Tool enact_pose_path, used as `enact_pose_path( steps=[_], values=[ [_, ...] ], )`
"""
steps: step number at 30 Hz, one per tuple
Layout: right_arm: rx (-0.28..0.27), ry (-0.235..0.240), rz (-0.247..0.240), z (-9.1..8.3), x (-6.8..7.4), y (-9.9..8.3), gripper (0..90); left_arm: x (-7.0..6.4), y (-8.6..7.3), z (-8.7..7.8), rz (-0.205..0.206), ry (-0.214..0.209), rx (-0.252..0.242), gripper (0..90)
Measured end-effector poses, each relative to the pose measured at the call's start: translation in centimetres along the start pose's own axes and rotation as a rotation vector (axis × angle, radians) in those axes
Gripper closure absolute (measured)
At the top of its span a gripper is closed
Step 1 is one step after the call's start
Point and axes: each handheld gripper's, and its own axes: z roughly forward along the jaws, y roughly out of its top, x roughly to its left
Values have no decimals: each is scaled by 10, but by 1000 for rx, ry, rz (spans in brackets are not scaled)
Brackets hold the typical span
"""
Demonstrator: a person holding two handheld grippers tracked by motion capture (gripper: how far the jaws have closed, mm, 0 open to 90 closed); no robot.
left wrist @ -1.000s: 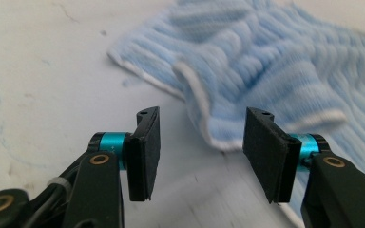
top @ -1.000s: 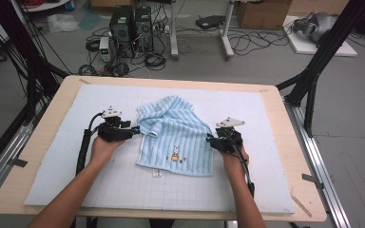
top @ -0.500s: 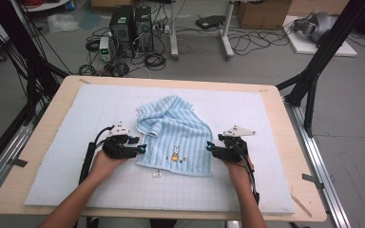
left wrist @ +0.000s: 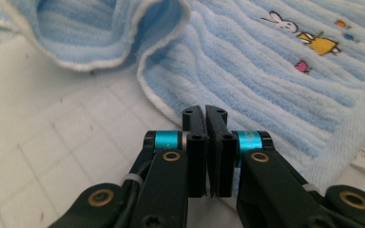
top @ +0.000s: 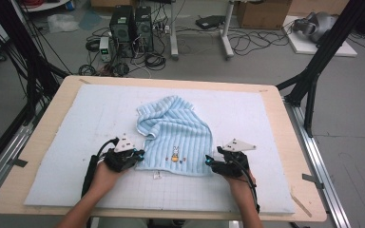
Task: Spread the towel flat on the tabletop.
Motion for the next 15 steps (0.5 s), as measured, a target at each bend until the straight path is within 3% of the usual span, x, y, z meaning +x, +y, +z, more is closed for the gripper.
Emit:
enact_pose_path(
  steps=[4,10,13,15],
  values=[
    [-9,8,1,-4,5,-3,410,-5,-13,-17,-11,1,0,868],
    [-16,54,-27,-3,19,0,413,-11,-24,-34,-29,-38,2,867],
    [-9,88,-56,5,28,3,417,-9,-26,-37,-59,-50,-15,851],
    [2,115,-84,12,35,6,423,-7,-26,-38,-89,-31,-36,780]
  ],
)
